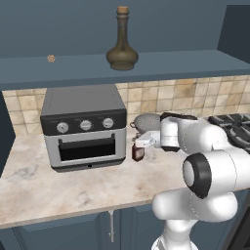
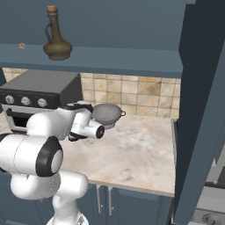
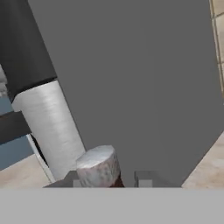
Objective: Pick the ketchup and oil and vinegar bottle from the counter and place them in the cabinet.
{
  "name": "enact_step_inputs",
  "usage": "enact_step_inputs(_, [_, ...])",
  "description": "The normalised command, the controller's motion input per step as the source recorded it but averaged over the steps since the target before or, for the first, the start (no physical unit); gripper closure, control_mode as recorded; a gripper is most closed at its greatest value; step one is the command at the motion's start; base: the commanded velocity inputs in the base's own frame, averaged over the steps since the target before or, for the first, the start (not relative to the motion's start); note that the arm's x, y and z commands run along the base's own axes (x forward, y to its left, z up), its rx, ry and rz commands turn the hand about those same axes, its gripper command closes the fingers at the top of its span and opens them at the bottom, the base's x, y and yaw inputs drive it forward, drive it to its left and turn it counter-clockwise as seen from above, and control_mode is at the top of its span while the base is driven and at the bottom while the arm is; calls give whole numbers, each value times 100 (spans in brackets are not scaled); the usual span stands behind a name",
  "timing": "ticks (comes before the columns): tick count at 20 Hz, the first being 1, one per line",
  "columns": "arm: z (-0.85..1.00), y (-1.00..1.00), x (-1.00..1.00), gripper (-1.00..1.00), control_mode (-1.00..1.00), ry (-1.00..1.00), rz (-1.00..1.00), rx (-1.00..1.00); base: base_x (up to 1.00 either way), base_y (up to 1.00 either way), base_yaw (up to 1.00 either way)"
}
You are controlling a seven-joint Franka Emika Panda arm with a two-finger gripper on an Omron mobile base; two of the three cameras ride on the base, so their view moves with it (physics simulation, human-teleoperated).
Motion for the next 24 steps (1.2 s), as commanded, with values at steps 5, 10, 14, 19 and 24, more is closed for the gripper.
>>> enact_step_inputs(5, [89, 1, -37, 100, -100, 3, -9, 0, 0, 0, 0])
enact_step_inputs(10, [83, -7, -51, 100, -100, 2, -9, -4, 0, 0, 0])
enact_step_inputs(14, [75, -26, -54, 100, -100, 0, -14, -5, 0, 0, 0])
enact_step_inputs(19, [82, -37, -53, 100, -100, 0, -14, -4, 0, 0, 0])
enact_step_inputs(24, [81, -43, -49, 100, -100, 0, -15, -5, 0, 0, 0])
